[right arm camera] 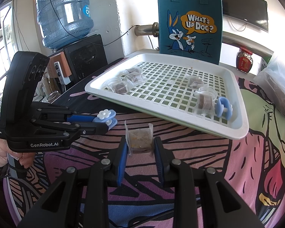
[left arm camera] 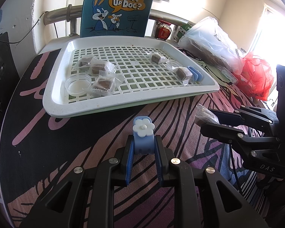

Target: Organize objects

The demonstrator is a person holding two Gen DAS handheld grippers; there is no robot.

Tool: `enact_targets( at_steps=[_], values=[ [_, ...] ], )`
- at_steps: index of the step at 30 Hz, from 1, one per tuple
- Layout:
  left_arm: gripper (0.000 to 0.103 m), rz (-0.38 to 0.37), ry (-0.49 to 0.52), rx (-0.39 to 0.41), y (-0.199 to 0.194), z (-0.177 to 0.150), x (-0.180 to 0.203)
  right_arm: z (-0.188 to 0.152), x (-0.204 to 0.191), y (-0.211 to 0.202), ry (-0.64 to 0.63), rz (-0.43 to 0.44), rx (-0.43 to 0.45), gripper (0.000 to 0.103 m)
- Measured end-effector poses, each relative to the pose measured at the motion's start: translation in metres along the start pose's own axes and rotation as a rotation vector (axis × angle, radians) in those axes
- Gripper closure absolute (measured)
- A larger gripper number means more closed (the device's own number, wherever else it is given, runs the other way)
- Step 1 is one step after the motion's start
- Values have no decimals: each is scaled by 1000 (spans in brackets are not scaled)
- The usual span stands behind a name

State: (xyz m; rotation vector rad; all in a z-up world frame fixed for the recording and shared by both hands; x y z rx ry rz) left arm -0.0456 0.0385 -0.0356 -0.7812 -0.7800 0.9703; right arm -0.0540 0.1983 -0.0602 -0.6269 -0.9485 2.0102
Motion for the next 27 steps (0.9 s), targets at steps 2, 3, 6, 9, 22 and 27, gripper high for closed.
enact_targets(
  at_steps=[2,3,6,9,22,27],
  values=[
    [84,0,-1,0,0,0,0,0,0,0,0,0,0,76],
    [84,0,-1,0,0,0,0,0,0,0,0,0,0,76],
    [84,0,0,0,0,0,0,0,0,0,0,0,0,76],
    [84,0,0,0,0,0,0,0,1,0,0,0,0,76],
    [84,0,1,0,0,0,0,-1,1,0,0,1,1,76],
    [84,0,0,0,0,0,0,1,0,-1,1,3,3,76]
  ],
)
Point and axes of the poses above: each gripper's, at about its wrist camera, not at the fingertips, and y roughly the way its jaws point, x to its right, z to its top, the point moved 6 cm from there along y, roughly the way its jaws point, and after that the axes turned 11 degrees about -x, right-handed, at the moved point
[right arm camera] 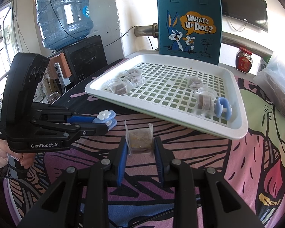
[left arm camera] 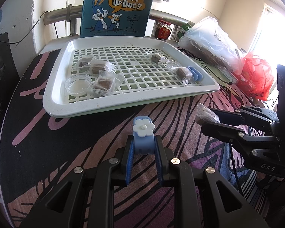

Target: Organize objects

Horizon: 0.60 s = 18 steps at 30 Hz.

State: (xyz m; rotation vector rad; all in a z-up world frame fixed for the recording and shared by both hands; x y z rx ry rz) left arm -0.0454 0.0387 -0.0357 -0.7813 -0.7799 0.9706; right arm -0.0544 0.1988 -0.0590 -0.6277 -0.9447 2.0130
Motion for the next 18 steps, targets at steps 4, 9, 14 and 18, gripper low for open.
enact_targets(
  at_steps=[4,9,14,18],
  values=[
    [84,-1,1,0,0,0,0,-1,1,0,-1,1,0,76],
    [84,-1,1,-1,0,0,0,-1,1,0,-1,1,0,76],
    [84,-1,1,-1,0,0,0,0,0,0,0,1,0,76],
    [84,0,1,-2,0,-1,0,0,0,0,2,3,-1,76]
  ],
)
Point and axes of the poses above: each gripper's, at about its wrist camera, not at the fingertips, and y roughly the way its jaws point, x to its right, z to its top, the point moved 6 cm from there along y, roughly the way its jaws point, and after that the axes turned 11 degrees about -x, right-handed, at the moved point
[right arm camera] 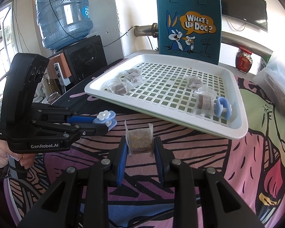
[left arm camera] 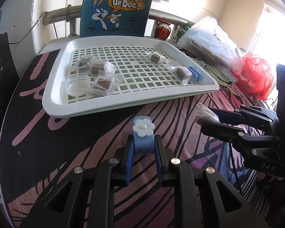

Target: Organize objects

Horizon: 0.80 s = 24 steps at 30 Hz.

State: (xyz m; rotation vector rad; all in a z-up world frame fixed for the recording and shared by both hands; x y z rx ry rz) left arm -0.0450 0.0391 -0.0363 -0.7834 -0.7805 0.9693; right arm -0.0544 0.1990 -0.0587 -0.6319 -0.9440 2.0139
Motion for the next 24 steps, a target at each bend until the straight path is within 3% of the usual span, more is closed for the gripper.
enact_targets(
  at_steps=[24],
  values=[
    [84,7,14,1,-1,-2,3,0,3,-2,16,3,18,76]
  ],
)
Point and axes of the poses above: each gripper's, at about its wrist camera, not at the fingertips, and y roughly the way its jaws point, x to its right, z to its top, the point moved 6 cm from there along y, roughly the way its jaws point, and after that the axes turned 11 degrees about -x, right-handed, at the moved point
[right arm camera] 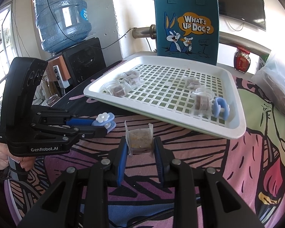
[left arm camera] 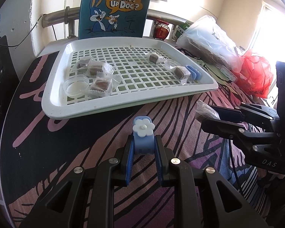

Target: Organize objects

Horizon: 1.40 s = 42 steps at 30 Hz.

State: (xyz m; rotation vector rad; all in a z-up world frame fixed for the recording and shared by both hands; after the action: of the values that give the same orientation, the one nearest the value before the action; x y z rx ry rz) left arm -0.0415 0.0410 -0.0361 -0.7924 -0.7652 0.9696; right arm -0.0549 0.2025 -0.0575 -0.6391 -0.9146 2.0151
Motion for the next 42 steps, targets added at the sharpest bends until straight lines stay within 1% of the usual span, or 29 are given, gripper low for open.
enact_targets(
  at_steps=[12,18,22,25,27,29,31,33,35,38,42],
  values=[
    [84,-2,16,9,-3,2,2,0,3,-4,11,10,23,76],
    [84,-27,19,20,-5,3,3,0,5,-7,22,22,39,76],
    [84,-23,30,63,-18,8,2,2,7,-13,35,27,51,76],
    [84,-35,6,128,-44,18,-8,10,18,-36,71,48,98,76],
    [84,-13,-4,172,-61,25,-17,17,29,-57,92,44,135,76],
    [84,23,-9,193,-74,33,-29,25,42,-75,94,7,162,76],
    [84,59,-13,200,-82,43,-40,35,56,-87,100,-34,175,76],
    [84,88,-17,194,-82,54,-50,44,72,-92,122,-41,179,76],
    [84,106,-21,184,-77,64,-57,52,87,-87,155,-46,166,76],
    [84,148,-22,157,-58,73,-62,57,104,-62,210,-41,116,76],
    [84,145,-63,108,-29,76,-69,61,105,-21,214,-46,43,76]
  ],
)
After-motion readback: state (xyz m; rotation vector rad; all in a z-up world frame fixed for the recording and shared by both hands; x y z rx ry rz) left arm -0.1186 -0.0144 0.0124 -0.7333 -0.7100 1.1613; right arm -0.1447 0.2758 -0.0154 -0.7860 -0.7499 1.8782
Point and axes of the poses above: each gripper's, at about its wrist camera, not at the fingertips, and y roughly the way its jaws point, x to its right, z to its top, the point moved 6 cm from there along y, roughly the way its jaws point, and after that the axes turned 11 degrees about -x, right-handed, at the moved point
